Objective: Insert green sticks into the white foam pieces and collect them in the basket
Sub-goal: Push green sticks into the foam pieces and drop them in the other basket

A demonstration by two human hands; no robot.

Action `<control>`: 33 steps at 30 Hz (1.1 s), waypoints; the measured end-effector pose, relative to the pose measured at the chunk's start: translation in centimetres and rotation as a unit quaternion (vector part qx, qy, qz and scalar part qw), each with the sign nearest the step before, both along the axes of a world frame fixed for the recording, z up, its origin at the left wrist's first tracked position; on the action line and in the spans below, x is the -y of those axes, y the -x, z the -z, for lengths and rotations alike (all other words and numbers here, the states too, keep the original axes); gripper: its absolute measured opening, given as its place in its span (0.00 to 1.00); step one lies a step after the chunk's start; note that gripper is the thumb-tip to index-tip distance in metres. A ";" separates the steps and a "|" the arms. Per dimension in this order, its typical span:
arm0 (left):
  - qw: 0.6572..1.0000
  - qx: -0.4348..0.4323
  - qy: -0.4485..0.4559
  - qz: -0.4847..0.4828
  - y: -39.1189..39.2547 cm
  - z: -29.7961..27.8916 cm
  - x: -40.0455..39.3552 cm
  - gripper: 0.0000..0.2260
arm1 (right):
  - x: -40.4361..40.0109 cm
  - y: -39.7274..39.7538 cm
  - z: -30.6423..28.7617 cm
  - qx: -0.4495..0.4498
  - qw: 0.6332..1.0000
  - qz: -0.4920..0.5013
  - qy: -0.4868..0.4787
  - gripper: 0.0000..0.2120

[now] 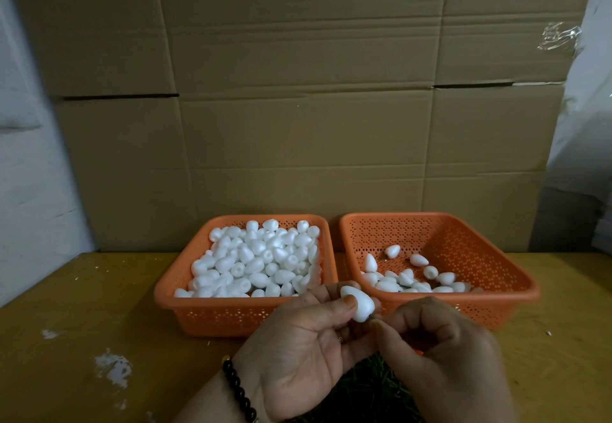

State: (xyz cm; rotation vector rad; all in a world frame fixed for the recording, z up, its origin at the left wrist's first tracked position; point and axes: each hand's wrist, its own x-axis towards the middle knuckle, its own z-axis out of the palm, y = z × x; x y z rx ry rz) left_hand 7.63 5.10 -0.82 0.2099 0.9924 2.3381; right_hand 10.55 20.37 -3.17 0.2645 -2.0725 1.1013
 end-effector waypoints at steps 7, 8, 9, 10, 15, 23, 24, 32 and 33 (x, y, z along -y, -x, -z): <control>1.000 0.007 0.005 -0.003 -0.1 -0.1 -0.1 0.10 | 0.0 -0.1 0.0 0.017 1.000 -0.015 0.017 0.14; 1.000 0.008 0.003 -0.004 -0.1 -0.1 -0.1 0.10 | 0.0 -0.1 0.0 0.017 1.000 -0.014 0.019 0.14; 1.000 0.008 0.000 -0.003 0.0 0.0 -0.1 0.10 | 0.0 -0.1 0.0 0.017 1.000 -0.012 0.022 0.14; 1.000 0.009 -0.005 -0.001 0.0 0.0 -0.1 0.10 | 0.0 -0.1 0.0 0.017 0.999 -0.010 0.025 0.15; 1.000 0.004 -0.005 0.009 0.2 0.3 0.1 0.10 | 0.2 0.0 0.2 0.023 0.999 -0.014 0.036 0.15; 1.000 -0.009 -0.013 0.004 0.1 0.2 0.2 0.12 | 0.2 0.0 0.3 0.032 0.998 -0.029 0.050 0.11; 1.000 -0.009 -0.013 0.001 0.1 0.1 0.2 0.13 | 0.2 0.0 0.2 0.027 0.998 -0.025 0.045 0.12; 1.000 -0.007 0.001 0.010 -0.1 -0.2 0.2 0.08 | 0.1 -0.1 0.1 -0.013 1.000 -0.014 0.009 0.15; 1.000 -0.002 0.003 0.006 0.0 -0.1 0.2 0.09 | 0.1 0.0 0.1 -0.014 1.000 -0.015 0.010 0.15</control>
